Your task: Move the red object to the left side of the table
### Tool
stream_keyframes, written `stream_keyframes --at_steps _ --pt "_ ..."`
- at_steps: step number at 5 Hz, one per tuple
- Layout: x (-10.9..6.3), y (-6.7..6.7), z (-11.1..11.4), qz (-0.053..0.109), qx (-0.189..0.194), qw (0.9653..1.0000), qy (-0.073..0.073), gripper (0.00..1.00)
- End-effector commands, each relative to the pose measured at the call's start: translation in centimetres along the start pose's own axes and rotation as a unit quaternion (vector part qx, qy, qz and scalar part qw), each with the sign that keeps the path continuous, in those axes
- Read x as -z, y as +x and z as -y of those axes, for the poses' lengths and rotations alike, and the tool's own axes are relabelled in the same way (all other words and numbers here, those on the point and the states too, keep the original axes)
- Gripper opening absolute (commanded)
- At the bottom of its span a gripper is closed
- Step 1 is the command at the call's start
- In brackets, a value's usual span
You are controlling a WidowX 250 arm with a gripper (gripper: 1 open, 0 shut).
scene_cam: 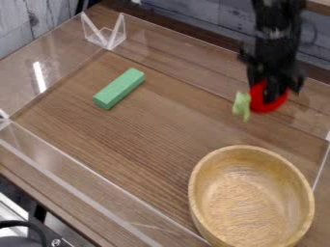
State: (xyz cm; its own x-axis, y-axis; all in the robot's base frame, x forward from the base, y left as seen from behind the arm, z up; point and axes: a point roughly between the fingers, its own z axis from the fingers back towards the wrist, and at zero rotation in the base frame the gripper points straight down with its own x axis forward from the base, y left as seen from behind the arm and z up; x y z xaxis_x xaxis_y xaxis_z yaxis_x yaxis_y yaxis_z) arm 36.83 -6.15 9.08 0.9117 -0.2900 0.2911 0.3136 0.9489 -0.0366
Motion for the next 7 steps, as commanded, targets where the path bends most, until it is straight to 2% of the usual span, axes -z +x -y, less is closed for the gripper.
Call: stream_keyframes --at_steps 1,2,3,5,7 --pt "-3.7 0.1 -3.4 0.040 -0.055 0.9972 0.031 0.00" --pt "-3.5 -0.9 -6.4 0.034 -0.071 0.9959 0.044 0.00" --pt "-2.0 -1.5 -4.3 0.024 -0.047 0.9980 0.036 0.00" --pt "-3.1 -4.4 -10.3 0.011 -0.095 0.9927 0.074 0.00" --pt "-4.7 -8.4 -17.7 0.003 -0.148 0.9824 0.113 0.00"
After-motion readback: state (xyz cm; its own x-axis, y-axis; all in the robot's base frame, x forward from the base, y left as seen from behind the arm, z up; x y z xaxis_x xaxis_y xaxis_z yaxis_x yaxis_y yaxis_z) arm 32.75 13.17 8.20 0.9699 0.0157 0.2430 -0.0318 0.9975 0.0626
